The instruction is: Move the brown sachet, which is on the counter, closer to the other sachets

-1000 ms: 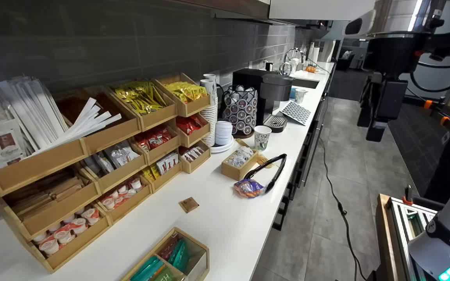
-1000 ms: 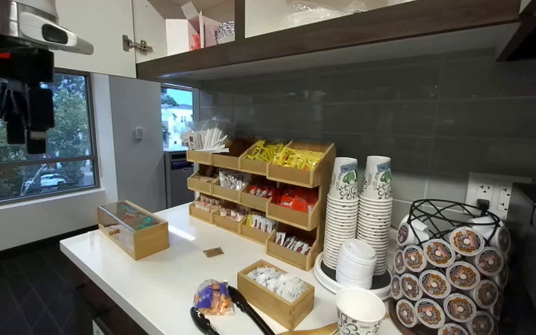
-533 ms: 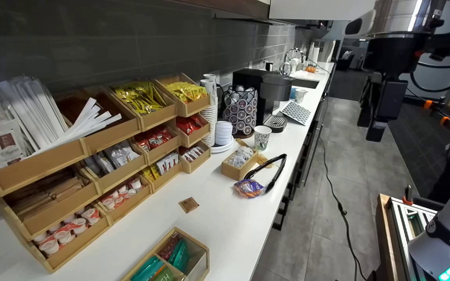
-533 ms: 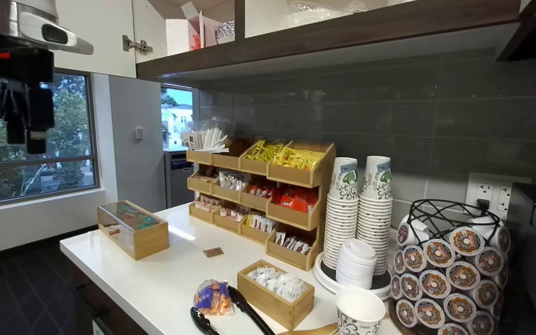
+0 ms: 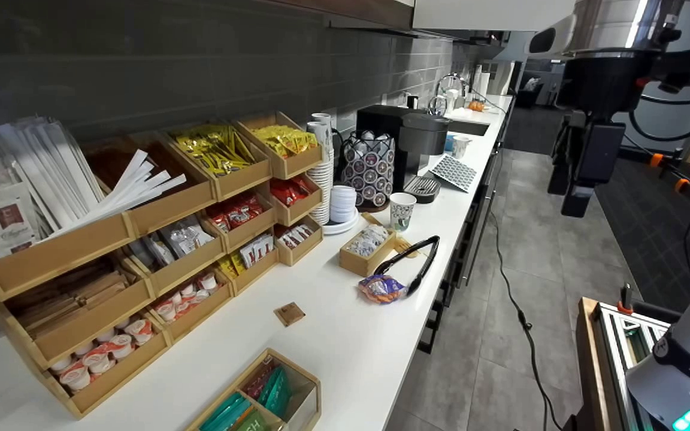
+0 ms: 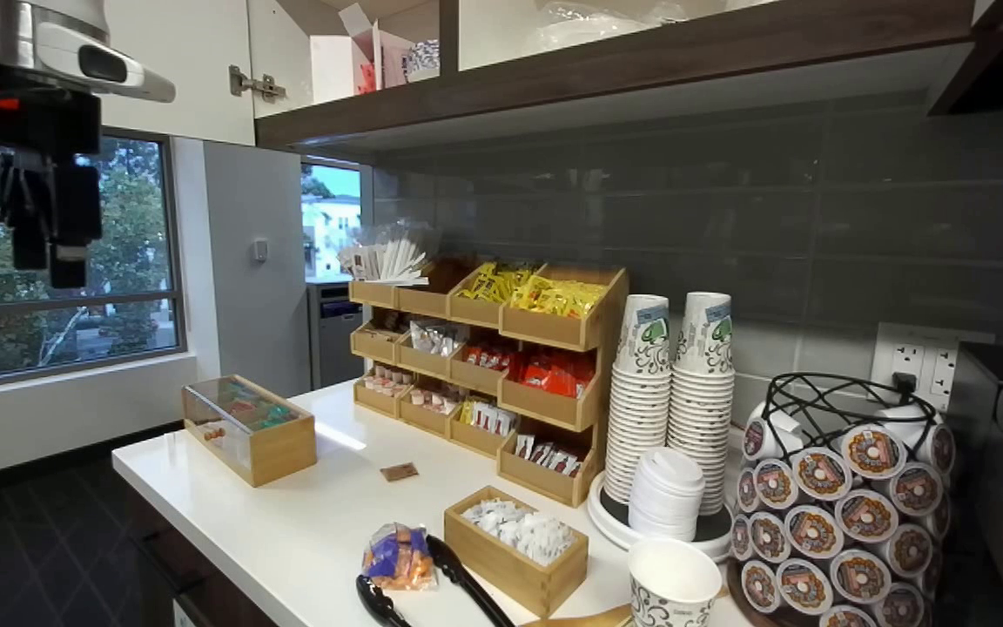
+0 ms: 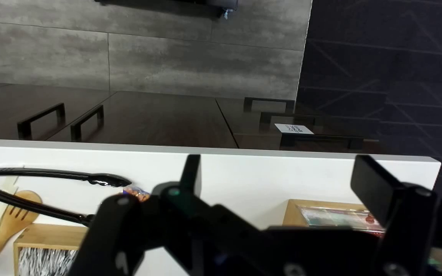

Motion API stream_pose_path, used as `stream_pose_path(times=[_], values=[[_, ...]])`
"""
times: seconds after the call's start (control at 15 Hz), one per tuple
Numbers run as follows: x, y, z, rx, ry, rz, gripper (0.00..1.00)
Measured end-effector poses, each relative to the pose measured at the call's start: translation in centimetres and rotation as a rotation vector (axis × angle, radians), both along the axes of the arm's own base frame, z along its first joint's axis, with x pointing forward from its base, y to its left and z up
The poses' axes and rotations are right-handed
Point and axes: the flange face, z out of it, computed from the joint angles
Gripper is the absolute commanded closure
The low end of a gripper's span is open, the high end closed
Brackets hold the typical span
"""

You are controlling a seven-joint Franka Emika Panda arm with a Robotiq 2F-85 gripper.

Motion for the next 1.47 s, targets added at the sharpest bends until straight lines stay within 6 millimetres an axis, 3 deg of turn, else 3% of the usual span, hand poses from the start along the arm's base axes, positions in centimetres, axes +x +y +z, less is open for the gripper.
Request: stream_pose_path(times=[0.93, 1.2, 1.47], values=[[0.3, -0.1, 0.1, -0.001, -0.022, -0.019, 0.00], [4.5, -1.7, -0.9, 0.060, -0.232, -0.123, 0.00], [9.1, -1.2, -4.9, 0.109, -0.366, -0.102, 0.00]])
